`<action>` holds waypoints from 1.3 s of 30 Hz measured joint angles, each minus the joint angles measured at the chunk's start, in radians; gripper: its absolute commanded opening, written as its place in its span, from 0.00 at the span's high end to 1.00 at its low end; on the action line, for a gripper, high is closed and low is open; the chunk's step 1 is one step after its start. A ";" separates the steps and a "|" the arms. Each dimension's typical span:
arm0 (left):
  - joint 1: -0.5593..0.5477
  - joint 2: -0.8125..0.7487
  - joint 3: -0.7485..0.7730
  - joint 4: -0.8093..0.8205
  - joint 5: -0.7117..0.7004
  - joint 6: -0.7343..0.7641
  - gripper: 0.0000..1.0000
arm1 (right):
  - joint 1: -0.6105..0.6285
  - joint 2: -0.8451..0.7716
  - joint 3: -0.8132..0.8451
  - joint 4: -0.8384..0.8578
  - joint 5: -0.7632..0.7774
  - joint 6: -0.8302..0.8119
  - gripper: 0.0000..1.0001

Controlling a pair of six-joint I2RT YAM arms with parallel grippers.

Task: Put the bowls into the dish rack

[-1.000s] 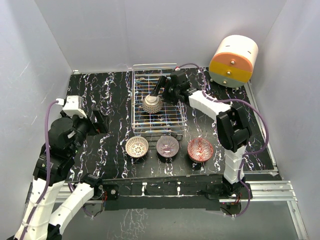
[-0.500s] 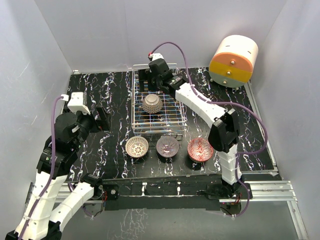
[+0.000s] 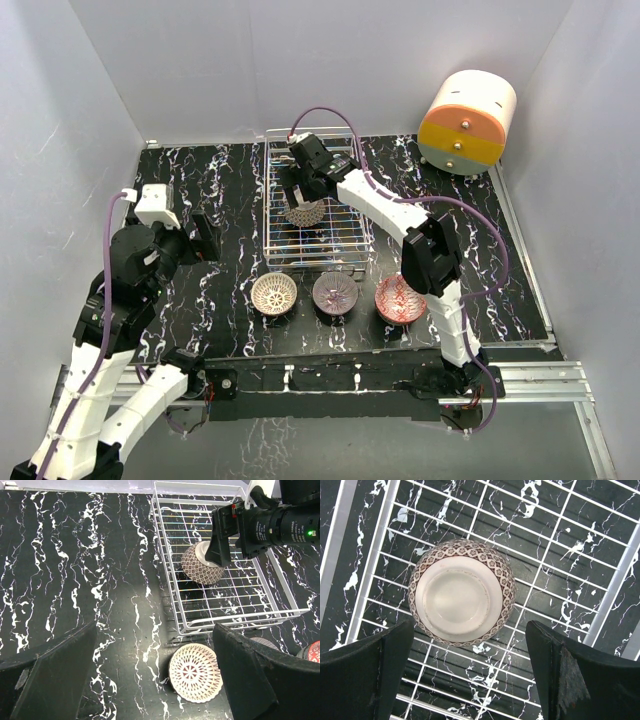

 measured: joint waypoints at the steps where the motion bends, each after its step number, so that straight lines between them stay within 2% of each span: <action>1: 0.000 -0.001 0.000 0.000 -0.001 0.000 0.03 | 0.001 0.000 0.000 0.000 -0.003 -0.006 0.01; 5: 0.000 -0.003 0.000 -0.002 -0.006 0.000 0.03 | 0.003 0.001 0.000 0.000 -0.011 -0.026 0.01; 20: 0.000 -0.005 0.000 -0.006 -0.014 0.003 0.03 | 0.008 0.008 -0.005 0.072 -0.031 -0.043 0.09; 23: 0.000 -0.008 0.000 -0.013 -0.020 0.004 0.03 | 0.008 0.018 -0.005 0.079 -0.037 -0.043 0.13; 29: 0.000 -0.018 0.000 -0.027 -0.033 0.008 0.03 | 0.008 0.036 -0.005 0.078 -0.045 -0.042 0.14; 32: 0.000 -0.018 0.000 -0.029 -0.036 0.010 0.03 | 0.008 0.036 -0.005 0.081 -0.045 -0.042 0.25; 39: 0.000 -0.018 0.000 -0.030 -0.038 0.010 0.03 | 0.008 0.036 -0.005 0.078 -0.043 -0.038 0.27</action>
